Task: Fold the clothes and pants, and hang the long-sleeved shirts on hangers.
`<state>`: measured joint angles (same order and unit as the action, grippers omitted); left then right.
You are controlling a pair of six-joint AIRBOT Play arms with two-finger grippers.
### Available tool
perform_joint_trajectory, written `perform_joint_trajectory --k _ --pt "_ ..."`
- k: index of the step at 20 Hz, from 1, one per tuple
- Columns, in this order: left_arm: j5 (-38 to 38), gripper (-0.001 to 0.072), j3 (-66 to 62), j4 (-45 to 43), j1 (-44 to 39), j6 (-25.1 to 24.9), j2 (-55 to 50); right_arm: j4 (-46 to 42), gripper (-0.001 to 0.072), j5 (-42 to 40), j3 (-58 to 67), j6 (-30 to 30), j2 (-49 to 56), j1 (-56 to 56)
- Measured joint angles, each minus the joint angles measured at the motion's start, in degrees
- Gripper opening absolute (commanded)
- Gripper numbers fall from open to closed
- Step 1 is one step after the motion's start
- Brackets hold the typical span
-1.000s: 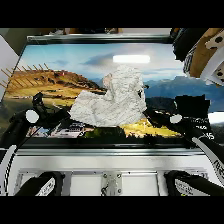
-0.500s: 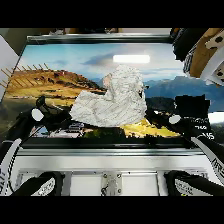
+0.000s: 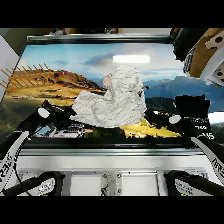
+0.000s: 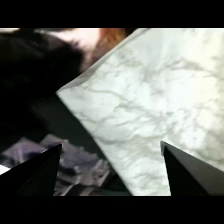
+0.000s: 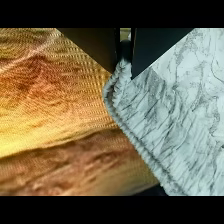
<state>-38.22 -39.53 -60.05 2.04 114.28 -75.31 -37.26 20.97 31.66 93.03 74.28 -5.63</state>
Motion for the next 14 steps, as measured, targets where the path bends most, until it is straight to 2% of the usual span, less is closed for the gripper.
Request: perform_joint_trajectory --k 1,2,4,5,6,10,14 --pt "1.0 0.0682 0.0 0.8 0.0 0.2 -0.5 0.0 0.003 0.1 0.0 -0.4 0.0 0.0" --pt "1.9 0.0568 0.0 1.5 0.0 0.2 -0.9 0.0 0.003 0.3 0.0 -0.7 0.0 0.0" --pt "3.5 0.0294 -0.3 2.0 0.0 0.2 -1.4 0.0 0.003 0.6 0.0 -1.2 0.0 0.0" --pt "4.4 0.0104 -0.7 1.8 0.0 0.2 -1.7 0.0 0.003 0.7 0.0 -1.4 0.0 0.0" --pt "5.0 0.0006 -1.1 2.0 0.0 0.2 -1.8 0.0 0.003 0.9 0.0 -1.5 0.0 0.0" --pt "7.3 0.0006 -4.2 2.8 0.0 -0.2 -1.6 -0.2 0.0029 3.3 0.8 -3.9 -0.2 0.3" --pt "7.4 0.0006 -12.4 2.7 0.0 -4.2 3.7 -2.8 0.0029 10.4 7.8 -8.9 -4.0 3.2"
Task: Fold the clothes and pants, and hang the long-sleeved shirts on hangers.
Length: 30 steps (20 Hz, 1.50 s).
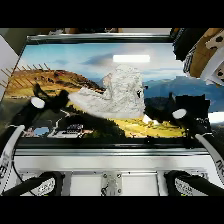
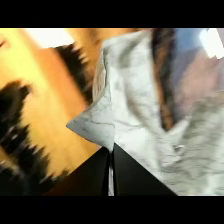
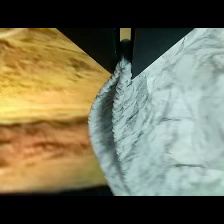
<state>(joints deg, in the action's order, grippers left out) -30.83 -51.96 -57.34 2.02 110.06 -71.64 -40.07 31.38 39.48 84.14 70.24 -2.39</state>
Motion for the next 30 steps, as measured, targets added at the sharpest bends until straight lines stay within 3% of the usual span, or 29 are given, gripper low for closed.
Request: perform_joint_trajectory --k 8,13,17,20,24,30 --pt "-2.1 0.0007 -26.3 0.0 -1.1 -10.3 24.6 -7.7 0.0029 19.6 32.0 -1.6 -20.5 5.4" --pt "-2.4 0.0006 -33.4 0.0 -4.4 -14.0 37.9 -8.5 0.0028 23.1 42.8 3.5 -32.7 5.8" --pt "-2.2 0.0006 -33.8 -3.0 -5.4 -14.8 41.4 -9.3 0.0028 26.0 44.8 10.3 -36.7 5.9" --pt "-2.2 0.0006 -31.6 -4.7 -5.6 -14.6 38.6 -11.5 0.0029 33.0 45.0 15.1 -34.5 5.9" --pt "-1.7 0.0006 -28.6 -5.5 -5.8 -14.1 26.8 -15.2 0.0029 41.9 41.8 17.5 -25.9 5.2" --pt "-0.9 0.0006 -39.2 -5.9 -9.0 -15.7 -2.7 -24.0 0.0029 40.3 38.1 16.8 -4.5 2.3"
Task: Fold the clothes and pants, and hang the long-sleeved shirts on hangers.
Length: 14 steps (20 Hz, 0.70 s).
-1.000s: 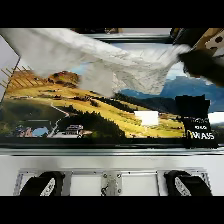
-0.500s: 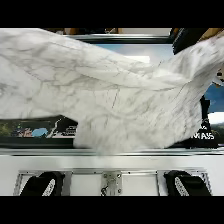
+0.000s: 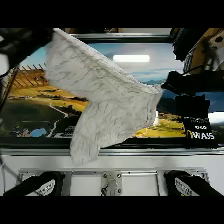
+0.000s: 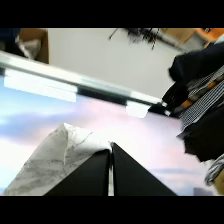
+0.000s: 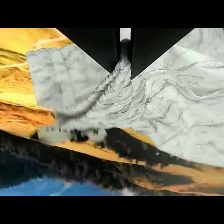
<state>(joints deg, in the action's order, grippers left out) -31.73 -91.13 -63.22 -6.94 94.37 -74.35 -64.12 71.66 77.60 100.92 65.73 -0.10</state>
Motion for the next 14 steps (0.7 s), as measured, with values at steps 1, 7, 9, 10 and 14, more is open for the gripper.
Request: perform_joint_trajectory --k 1,7,9,10,14 --pt "-0.8 0.0006 -3.3 0.0 -0.5 -0.5 -4.7 -0.7 0.0029 -1.6 0.0 -0.1 3.4 -0.2" --pt "-9.4 0.0006 -18.7 -0.2 -0.3 -1.5 -23.3 -2.4 0.0029 -11.8 2.3 -0.2 15.8 -0.5" --pt "-13.8 0.0006 -20.3 -0.2 0.9 -0.8 -25.2 -2.7 0.0029 -13.9 2.7 -0.2 16.7 -0.4" --pt "-15.9 0.0006 -20.3 -0.2 1.5 -0.3 -25.5 -2.9 0.0029 -14.3 2.8 -0.2 16.8 -0.4" --pt "-20.9 0.0006 -11.1 -0.2 3.8 1.4 -20.6 -7.8 0.0029 -10.1 2.7 -0.3 15.0 -1.5"
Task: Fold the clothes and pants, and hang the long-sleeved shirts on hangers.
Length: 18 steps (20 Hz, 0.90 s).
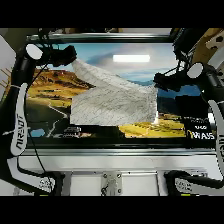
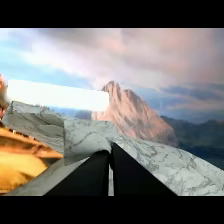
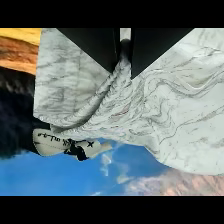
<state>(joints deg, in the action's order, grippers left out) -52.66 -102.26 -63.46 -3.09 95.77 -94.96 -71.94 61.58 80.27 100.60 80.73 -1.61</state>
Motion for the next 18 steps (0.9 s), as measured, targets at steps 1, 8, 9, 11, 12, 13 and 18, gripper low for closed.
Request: perform_joint_trajectory --k 1,8,9,11,12,13,18 --pt "-0.3 0.0006 3.8 0.0 0.4 0.3 2.3 -1.7 0.0029 1.9 -0.5 0.0 -1.0 -0.7" --pt "3.1 0.0006 35.2 0.0 1.2 0.7 20.1 -9.6 0.0029 10.1 -12.4 1.5 -8.4 -5.6" --pt "4.1 0.0006 39.0 0.0 1.1 0.6 21.7 -10.2 0.003 9.9 -15.0 2.0 -9.0 -6.1" --pt "6.4 0.0006 46.1 0.0 0.5 0.6 24.0 -11.0 0.003 7.7 -19.9 3.1 -9.8 -7.2" --pt "7.8 0.0006 49.2 0.0 0.0 0.6 24.8 -11.1 0.0031 6.4 -22.2 3.9 -10.0 -7.8" --pt "9.1 0.0006 51.7 0.1 -0.5 0.6 25.3 -11.1 0.0036 5.3 -24.1 4.3 -10.2 -8.5" --pt "13.1 0.0443 59.6 0.3 -1.3 0.6 26.4 -10.3 0.0674 2.9 -29.1 5.7 -10.7 -11.1"
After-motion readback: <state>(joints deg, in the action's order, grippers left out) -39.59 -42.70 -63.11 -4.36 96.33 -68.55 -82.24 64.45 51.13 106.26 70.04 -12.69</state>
